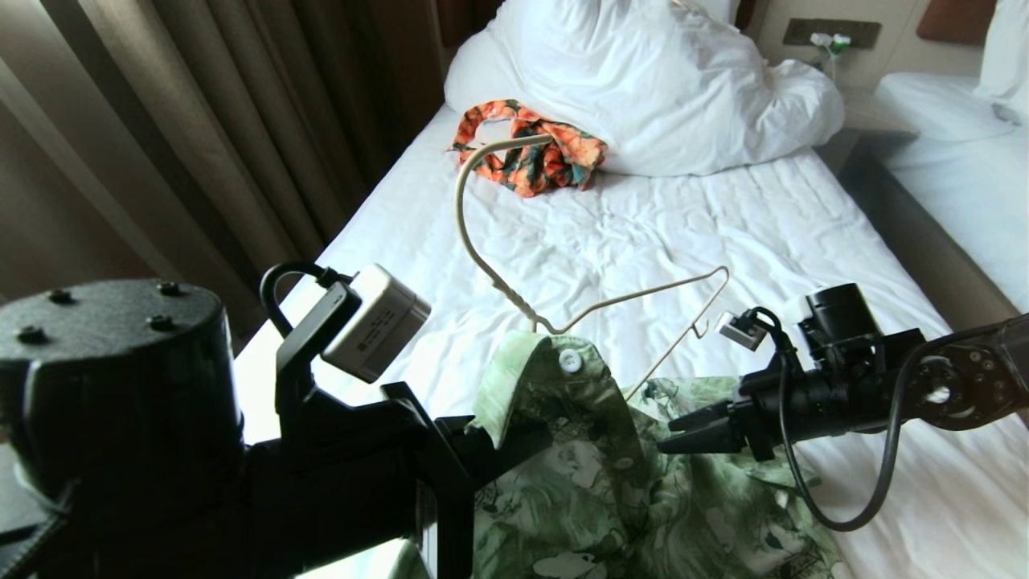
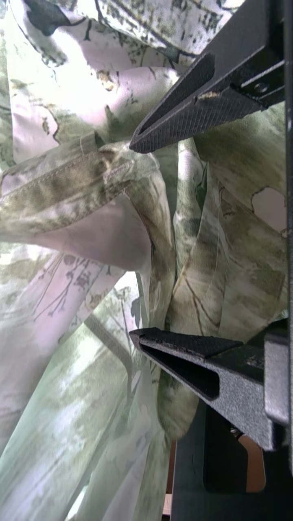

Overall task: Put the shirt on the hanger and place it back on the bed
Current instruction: Hook the other side of the shirt onto the hanger

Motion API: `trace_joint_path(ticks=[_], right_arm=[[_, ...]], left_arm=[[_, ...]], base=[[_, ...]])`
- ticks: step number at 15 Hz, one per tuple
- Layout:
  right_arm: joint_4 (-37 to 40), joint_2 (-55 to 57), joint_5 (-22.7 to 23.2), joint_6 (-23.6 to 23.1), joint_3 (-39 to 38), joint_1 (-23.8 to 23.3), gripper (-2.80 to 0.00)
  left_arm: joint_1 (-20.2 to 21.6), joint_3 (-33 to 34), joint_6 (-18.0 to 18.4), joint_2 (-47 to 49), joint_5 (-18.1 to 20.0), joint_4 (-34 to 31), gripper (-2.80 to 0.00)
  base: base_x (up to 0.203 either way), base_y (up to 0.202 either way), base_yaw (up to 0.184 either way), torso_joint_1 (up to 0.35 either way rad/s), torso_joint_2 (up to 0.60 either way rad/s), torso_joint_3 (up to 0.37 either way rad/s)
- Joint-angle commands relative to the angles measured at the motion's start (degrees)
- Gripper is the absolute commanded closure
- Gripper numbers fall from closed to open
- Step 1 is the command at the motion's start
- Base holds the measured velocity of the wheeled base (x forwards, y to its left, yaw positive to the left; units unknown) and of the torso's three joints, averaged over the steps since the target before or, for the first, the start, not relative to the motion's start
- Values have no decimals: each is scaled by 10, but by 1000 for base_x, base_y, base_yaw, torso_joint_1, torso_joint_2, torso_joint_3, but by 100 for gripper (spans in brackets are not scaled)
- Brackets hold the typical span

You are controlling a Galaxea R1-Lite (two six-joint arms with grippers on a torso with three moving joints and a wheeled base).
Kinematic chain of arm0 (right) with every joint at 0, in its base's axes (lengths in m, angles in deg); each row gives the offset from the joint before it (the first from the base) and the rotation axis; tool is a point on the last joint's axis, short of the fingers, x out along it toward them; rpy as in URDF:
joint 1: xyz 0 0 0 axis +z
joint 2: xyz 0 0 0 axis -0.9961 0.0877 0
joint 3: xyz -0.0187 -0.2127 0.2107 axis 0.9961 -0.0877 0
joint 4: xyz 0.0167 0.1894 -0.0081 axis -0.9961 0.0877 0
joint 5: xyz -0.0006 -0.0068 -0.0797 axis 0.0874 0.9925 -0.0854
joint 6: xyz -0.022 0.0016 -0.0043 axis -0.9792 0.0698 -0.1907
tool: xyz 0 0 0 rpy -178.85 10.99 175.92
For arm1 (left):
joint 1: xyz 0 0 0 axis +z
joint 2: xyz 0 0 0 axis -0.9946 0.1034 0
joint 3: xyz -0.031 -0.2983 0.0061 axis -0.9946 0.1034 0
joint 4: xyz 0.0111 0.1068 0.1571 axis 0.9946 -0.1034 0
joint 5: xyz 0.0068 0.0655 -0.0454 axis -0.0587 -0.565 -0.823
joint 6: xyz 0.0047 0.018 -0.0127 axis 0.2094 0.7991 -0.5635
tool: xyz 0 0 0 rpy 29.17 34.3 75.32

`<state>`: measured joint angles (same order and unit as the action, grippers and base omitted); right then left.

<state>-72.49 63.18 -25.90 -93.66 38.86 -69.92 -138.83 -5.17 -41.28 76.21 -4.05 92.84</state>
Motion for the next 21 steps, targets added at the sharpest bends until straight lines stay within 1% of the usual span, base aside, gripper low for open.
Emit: trace_joint_path(ticks=[1, 3, 4, 5, 6, 9, 11, 14, 17, 18, 21], right_arm=[[-5, 13, 3, -1, -1, 0, -280], [-30, 32, 3, 3, 1, 0, -280], [-51, 42, 4, 15, 1, 1, -280], [-70, 45, 4, 40, 1, 6, -280], [-83, 49, 4, 52, -1, 14, -280], [-86, 48, 4, 57, -2, 15, -280], [-85, 49, 5, 57, -7, 28, -280], [-88, 45, 4, 88, -1, 40, -280], [-89, 49, 3, 90, -1, 41, -280], [-89, 50, 3, 92, -2, 42, 0], [-90, 54, 3, 100, -1, 46, 0]], left_arm=[[0, 2, -1, -1, 0, 2, 0], [1, 4, -1, -4, 0, 2, 0], [1, 5, -1, -4, 0, 2, 0], [1, 5, -1, -4, 0, 2, 0], [1, 6, -1, -5, 0, 2, 0], [2, 9, -1, -7, 0, 3, 0], [2, 9, -1, -7, 0, 3, 0], [2, 10, -1, -9, 0, 3, 0], [2, 16, -1, -11, 0, 4, 0], [2, 16, -1, -12, 0, 4, 0], [2, 16, -1, -18, 0, 4, 0]], base=[[0, 0, 0, 0, 0, 0], [0, 0, 0, 0, 0, 0], [0, 0, 0, 0, 0, 0], [0, 0, 0, 0, 0, 0], [0, 0, 0, 0, 0, 0], [0, 0, 0, 0, 0, 0], [0, 0, 0, 0, 0, 0], [0, 0, 0, 0, 0, 0], [0, 0, 0, 0, 0, 0], [0, 0, 0, 0, 0, 0], [0, 0, 0, 0, 0, 0]])
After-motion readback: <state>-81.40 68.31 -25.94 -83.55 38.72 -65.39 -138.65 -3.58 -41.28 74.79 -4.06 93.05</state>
